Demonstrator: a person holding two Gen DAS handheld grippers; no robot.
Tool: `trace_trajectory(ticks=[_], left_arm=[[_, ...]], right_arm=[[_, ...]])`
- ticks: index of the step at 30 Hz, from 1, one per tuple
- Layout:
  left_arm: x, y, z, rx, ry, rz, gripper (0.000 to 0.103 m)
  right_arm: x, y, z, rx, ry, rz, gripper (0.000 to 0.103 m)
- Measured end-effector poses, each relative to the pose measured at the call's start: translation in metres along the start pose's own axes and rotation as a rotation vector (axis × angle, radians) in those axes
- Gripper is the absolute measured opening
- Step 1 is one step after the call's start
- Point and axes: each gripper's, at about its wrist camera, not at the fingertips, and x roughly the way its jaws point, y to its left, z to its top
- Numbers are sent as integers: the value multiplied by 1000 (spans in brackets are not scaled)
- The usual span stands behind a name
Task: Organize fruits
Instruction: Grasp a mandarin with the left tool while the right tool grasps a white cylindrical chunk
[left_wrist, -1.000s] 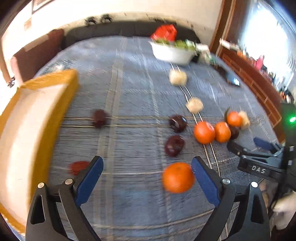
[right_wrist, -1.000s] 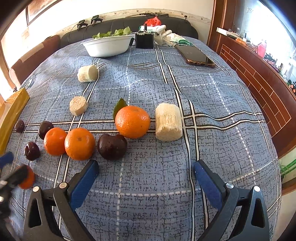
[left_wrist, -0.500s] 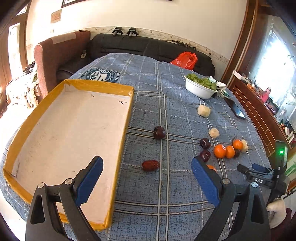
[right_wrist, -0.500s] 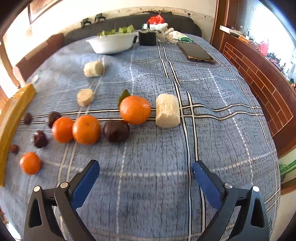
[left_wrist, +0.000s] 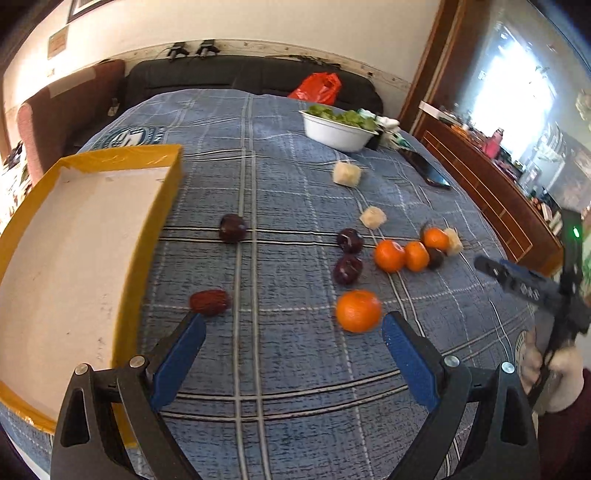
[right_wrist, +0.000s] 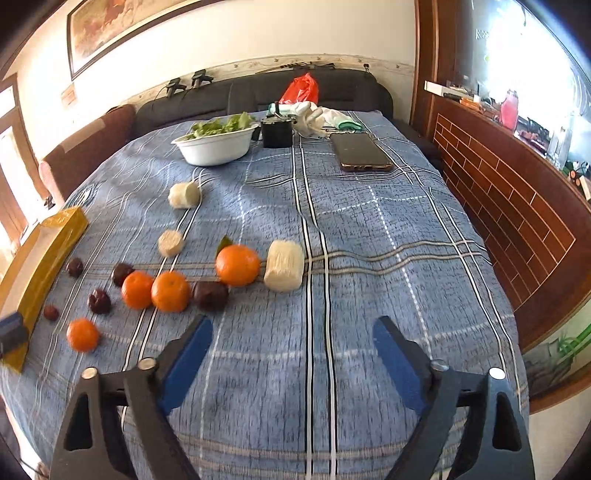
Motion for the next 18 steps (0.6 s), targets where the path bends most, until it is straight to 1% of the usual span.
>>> trace_trajectory(ticks=[1, 4, 6, 9, 12, 14, 18], left_arm=[[2, -6, 0, 24, 2, -9, 96], [5, -17, 2, 75, -1, -41, 96], [7, -23, 3, 106, -1, -59, 96], [17, -30, 6, 142, 16, -67, 96], [28, -36, 9, 175, 35, -69, 88], [36, -40, 10, 193, 53, -73, 80], [51, -51, 10, 223, 80, -78, 75]], right_arm=[[5, -1, 5, 16, 2, 2, 83], [15, -7, 19, 77, 5, 29, 80], [21, -10, 25, 102, 6, 30, 80], [31, -13, 34, 133, 19, 39, 79], [41, -14, 36, 153, 36, 46, 76], [47, -17, 36, 164, 49, 48, 75], [56, -21, 34, 181, 77, 66, 71]])
